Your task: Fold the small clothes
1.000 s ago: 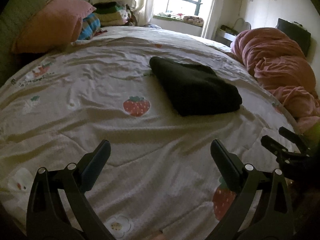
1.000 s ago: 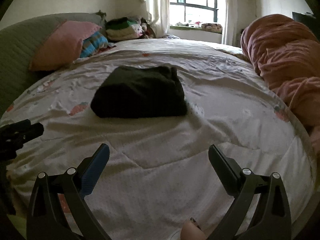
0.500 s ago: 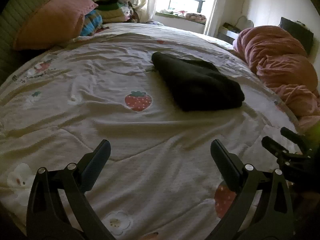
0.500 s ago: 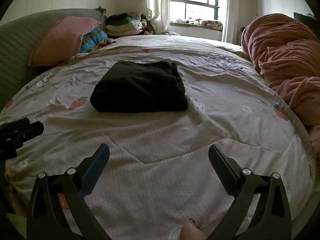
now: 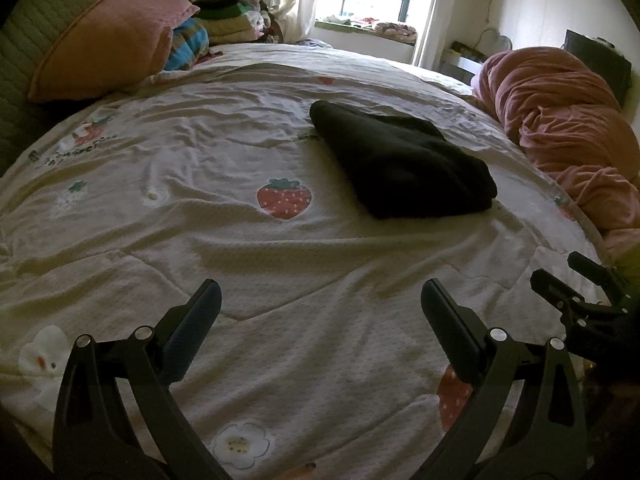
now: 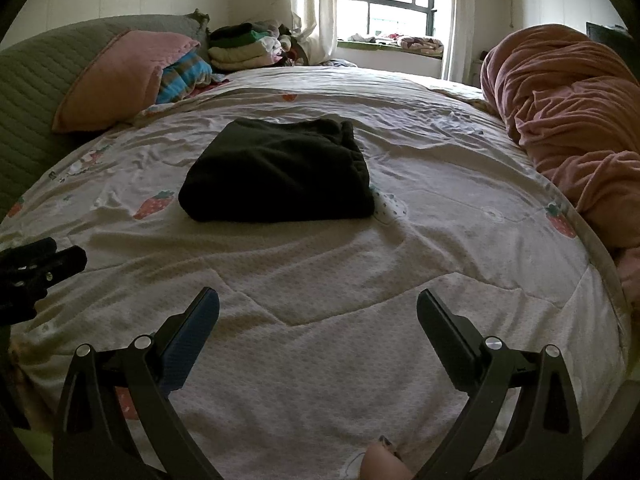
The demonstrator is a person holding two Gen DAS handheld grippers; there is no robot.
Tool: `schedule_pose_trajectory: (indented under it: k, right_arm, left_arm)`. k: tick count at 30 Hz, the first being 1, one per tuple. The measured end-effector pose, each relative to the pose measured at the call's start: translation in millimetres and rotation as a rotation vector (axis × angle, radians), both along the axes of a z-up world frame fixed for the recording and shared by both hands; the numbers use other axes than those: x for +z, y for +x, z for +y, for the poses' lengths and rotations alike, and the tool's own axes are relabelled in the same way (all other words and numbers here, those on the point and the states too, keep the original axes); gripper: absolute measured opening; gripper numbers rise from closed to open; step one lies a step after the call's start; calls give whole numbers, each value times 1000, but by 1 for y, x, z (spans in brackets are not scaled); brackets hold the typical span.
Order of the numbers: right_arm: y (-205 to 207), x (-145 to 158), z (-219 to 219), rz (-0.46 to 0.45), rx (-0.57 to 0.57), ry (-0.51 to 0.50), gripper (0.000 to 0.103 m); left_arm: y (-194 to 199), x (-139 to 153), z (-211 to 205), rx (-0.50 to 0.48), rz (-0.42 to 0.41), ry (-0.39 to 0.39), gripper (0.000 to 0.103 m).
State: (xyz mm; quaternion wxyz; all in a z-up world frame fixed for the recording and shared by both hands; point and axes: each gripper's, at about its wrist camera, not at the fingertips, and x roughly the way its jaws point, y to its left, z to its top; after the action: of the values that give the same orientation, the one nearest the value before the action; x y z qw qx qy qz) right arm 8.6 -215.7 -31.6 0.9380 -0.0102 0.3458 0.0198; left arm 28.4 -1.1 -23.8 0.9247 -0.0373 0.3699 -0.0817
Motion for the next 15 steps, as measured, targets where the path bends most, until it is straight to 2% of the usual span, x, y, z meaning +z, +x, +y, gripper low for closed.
schedule_pose_trajectory:
  k: [15]
  right_arm:
    - [1, -2, 3, 10, -3, 4, 98]
  left_arm:
    - [0, 0, 3, 10, 6, 3, 94]
